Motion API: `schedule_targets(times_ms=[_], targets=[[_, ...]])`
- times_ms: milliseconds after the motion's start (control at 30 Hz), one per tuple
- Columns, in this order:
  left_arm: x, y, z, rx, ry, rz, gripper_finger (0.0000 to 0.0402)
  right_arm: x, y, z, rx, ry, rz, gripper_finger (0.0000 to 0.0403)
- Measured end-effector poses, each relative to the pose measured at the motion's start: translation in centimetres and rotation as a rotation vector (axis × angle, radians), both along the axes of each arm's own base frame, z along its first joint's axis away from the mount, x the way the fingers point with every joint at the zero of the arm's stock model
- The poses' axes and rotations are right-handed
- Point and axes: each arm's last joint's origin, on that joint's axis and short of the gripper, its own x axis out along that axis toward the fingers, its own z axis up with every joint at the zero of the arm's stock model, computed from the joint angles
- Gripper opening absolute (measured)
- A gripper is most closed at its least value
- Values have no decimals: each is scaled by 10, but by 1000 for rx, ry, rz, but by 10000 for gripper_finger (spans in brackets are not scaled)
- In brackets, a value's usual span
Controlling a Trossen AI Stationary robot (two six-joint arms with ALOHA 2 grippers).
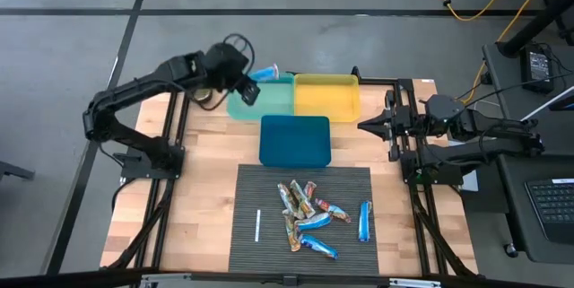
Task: Pick and place Granola Bars by type
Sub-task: Put the red granola bar into the green bin
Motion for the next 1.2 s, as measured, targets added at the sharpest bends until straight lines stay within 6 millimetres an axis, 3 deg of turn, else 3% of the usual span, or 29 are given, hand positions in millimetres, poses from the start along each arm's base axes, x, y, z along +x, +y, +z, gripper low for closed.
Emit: schedule_targets(times_ms=[167, 367, 500, 633, 867, 1033, 1200], targets=[[-11, 21, -4, 13, 58, 15, 63, 0, -1, 0, -25, 3, -15, 21], [-8, 50, -22, 28, 173, 27, 63, 0, -1, -1, -26, 9, -30, 21], [4, 79, -53, 0, 305, 3, 63, -1, -1, -3, -23, 34, -15, 21], [18, 108, -97, -67, 442, -38, 63, -1, 0, -5, -21, 53, -11, 21], [35, 135, -165, -239, 547, -148, 63, -1, 0, -7, -19, 79, -11, 21], [41, 140, -190, -287, 582, -195, 63, -2, 0, -7, -19, 79, -11, 21], [43, 142, -198, -286, 601, -208, 63, -1, 0, -7, -20, 80, -11, 21]])
